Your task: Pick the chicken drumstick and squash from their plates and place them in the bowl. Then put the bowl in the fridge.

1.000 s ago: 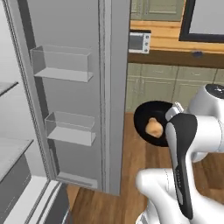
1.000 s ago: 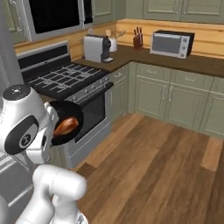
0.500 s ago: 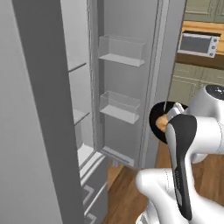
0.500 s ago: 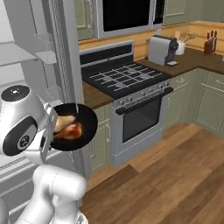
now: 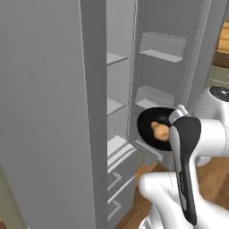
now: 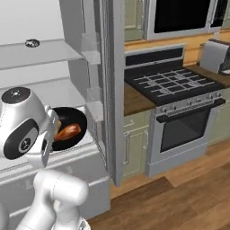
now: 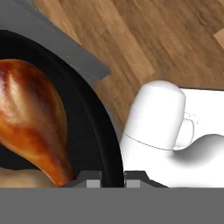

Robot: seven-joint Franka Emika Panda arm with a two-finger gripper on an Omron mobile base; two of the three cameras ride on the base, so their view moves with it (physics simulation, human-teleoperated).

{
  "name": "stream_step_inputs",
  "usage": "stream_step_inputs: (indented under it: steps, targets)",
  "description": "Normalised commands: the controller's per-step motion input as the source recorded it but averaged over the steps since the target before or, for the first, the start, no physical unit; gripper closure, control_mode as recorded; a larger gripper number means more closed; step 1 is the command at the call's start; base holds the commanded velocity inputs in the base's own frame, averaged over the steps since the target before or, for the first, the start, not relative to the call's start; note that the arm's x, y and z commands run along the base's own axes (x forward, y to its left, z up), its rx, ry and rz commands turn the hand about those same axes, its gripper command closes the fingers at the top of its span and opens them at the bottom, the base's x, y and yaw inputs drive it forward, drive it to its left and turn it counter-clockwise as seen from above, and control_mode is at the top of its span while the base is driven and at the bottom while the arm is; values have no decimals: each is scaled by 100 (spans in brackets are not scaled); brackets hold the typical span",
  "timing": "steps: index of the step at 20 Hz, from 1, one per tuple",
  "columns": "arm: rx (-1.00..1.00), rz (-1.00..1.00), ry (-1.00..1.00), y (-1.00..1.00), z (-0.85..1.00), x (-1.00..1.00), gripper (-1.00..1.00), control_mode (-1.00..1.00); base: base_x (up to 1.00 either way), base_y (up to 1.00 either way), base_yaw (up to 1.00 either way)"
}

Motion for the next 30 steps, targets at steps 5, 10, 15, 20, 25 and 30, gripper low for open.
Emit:
stream_step_inputs:
  steps: [5,10,15,20,25,30]
  targets:
    - [0,0,0,0,0,0,100,100,18,-15,57]
    - [0,0,0,0,0,0,100,100,47,-49,41]
    - [0,0,0,0,0,0,100,100,4,10,34]
    - [0,0,0,0,0,0,100,100,1,21,40]
    - [0,0,0,0,0,0,100,100,14,3,50]
    - [0,0,0,0,0,0,100,100,0,0,5]
